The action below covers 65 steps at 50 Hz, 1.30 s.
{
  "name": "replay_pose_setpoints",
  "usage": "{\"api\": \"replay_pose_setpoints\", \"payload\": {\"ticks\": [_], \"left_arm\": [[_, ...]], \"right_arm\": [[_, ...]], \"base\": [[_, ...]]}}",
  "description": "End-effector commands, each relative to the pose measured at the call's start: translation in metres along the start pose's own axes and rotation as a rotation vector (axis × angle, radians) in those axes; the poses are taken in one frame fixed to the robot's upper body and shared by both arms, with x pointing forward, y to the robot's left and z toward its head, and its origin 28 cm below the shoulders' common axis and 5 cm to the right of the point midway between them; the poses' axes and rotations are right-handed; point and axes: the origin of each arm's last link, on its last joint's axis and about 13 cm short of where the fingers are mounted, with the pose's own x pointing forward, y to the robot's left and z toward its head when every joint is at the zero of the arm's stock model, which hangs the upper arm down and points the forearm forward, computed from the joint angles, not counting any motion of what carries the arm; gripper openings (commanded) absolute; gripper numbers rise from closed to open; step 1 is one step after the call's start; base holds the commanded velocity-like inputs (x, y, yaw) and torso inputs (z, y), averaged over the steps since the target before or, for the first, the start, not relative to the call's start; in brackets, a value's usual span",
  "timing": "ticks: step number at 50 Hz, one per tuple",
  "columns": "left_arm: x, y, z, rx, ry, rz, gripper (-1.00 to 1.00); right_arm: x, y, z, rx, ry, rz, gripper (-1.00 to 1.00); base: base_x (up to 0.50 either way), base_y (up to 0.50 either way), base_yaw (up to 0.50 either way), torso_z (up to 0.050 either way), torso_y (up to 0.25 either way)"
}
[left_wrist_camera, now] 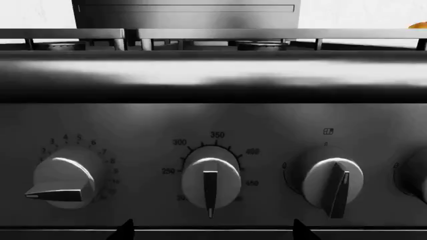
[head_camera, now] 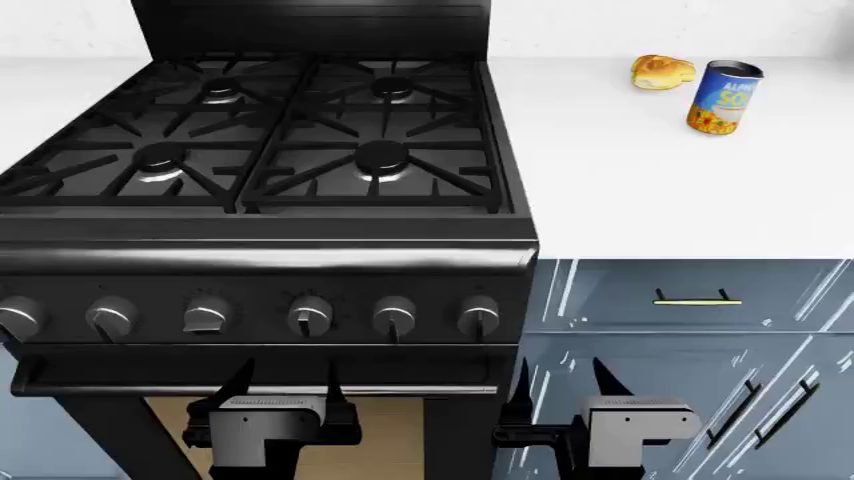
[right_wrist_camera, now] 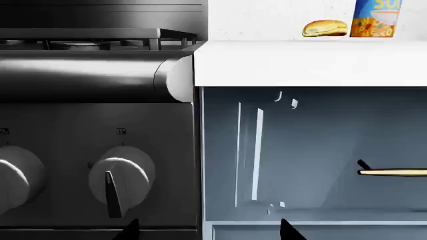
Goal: Pick the alphabet soup from the counter and place it in the cabinet.
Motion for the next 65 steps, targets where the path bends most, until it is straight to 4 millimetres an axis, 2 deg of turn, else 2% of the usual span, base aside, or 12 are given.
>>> {"api": "replay_pose_setpoints", "payload": {"ticks": [1, 10, 15, 18, 22, 28, 33, 36, 38, 42, 59, 65], "left_arm": [[0.000, 0.000, -0.001, 0.012, 0.007, -0.004, 1.00], [-0.002, 0.001, 0.002, 0.094, 0.008, -0.019, 1.00], [0.008, 0.010, 0.050, 0.040, -0.059, -0.032, 1.00], [0.022, 0.014, 0.096, 0.037, -0.132, -0.083, 1.00], [0.059, 0.023, 0.175, 0.062, -0.251, -0.129, 1.00], [0.129, 0.038, 0.239, 0.050, -0.247, -0.170, 1.00], [0.199, 0.039, 0.276, 0.039, -0.238, -0.162, 1.00], [0.221, 0.033, 0.326, 0.076, -0.392, -0.182, 1.00], [0.230, 0.034, 0.278, 0.113, -0.144, -0.164, 1.00], [0.230, 0.034, 0.264, 0.185, -0.084, -0.106, 1.00], [0.230, 0.032, 0.265, 0.164, -0.081, -0.020, 1.00], [0.230, 0.034, 0.269, 0.140, -0.131, -0.012, 1.00]], "right_arm": [[0.001, -0.001, 0.005, -0.015, -0.014, -0.011, 1.00], [0.000, -0.009, 0.031, -0.022, -0.078, -0.055, 1.00], [0.013, -0.025, 0.090, -0.051, -0.187, -0.079, 1.00], [0.021, -0.031, 0.114, -0.089, -0.220, -0.075, 1.00], [0.031, -0.040, 0.152, -0.122, -0.268, -0.055, 1.00], [0.025, -0.050, 0.187, -0.119, -0.263, -0.015, 1.00], [0.030, -0.057, 0.213, -0.131, -0.300, -0.017, 1.00], [0.031, -0.065, 0.225, -0.140, -0.298, -0.015, 1.00], [0.032, -0.072, 0.231, -0.069, -0.237, -0.004, 1.00], [0.038, -0.077, 0.245, -0.057, -0.219, 0.020, 1.00], [0.035, -0.084, 0.246, -0.117, -0.191, 0.043, 1.00], [0.034, -0.086, 0.250, -0.039, -0.188, 0.066, 1.00]], "base": [[0.00, 0.00, 0.00, 0.000, 0.000], [0.00, 0.00, 0.00, 0.046, -0.024], [0.00, 0.00, 0.00, 0.050, -0.025], [0.00, 0.00, 0.00, 0.050, -0.005], [0.00, 0.00, 0.00, 0.050, -0.001], [0.00, 0.00, 0.00, 0.050, 0.000], [0.00, 0.00, 0.00, 0.050, 0.000], [0.00, 0.00, 0.00, 0.050, 0.000], [0.00, 0.00, 0.00, 0.050, 0.000], [0.00, 0.00, 0.00, 0.050, 0.000], [0.00, 0.00, 0.00, 0.047, 0.000], [0.41, 0.00, 0.00, 0.000, 0.000]]}}
